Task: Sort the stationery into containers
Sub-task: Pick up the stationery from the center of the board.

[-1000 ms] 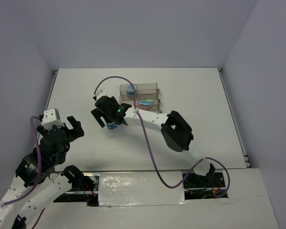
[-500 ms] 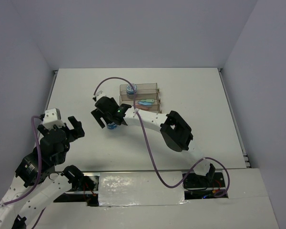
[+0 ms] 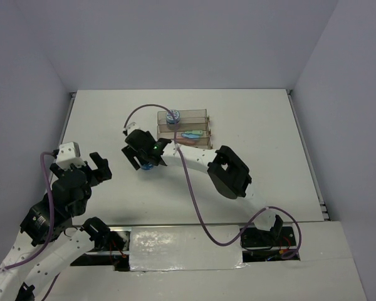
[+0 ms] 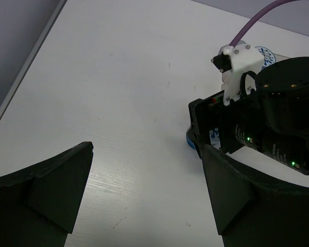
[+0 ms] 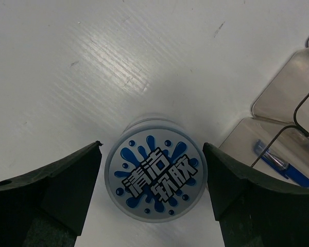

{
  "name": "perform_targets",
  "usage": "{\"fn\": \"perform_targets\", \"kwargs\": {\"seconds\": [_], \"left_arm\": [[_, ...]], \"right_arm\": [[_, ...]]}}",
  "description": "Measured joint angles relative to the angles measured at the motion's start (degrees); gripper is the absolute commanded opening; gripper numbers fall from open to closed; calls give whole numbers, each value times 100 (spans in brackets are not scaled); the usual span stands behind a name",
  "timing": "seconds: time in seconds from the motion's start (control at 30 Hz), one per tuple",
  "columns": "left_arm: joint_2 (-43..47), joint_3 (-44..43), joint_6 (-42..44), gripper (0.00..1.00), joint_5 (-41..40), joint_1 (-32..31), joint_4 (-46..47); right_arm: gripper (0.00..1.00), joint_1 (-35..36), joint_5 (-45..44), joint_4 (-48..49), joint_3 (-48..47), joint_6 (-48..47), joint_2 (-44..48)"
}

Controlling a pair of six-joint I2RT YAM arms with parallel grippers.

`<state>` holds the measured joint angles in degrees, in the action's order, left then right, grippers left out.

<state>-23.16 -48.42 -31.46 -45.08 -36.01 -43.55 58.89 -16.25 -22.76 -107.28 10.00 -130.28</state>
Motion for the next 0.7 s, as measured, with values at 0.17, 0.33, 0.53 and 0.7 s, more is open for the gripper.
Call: {"fn": "perform_targets", "kwargs": {"seconds": [0.17,0.33,0.53,0.7], "left_arm": [[0,0,2,99,24,0,33],[0,0,4,99,39,0,35],[2,0,4,99,39,0,35],[2,0,4,99,42,0,35]], "right_arm": [[45,-31,2,0,7,-9,-59],[0,-33,83,201,175,-11,4],[0,-79,435,393,789,-50,560],[0,-339,376,332,605,-92,1187]]}}
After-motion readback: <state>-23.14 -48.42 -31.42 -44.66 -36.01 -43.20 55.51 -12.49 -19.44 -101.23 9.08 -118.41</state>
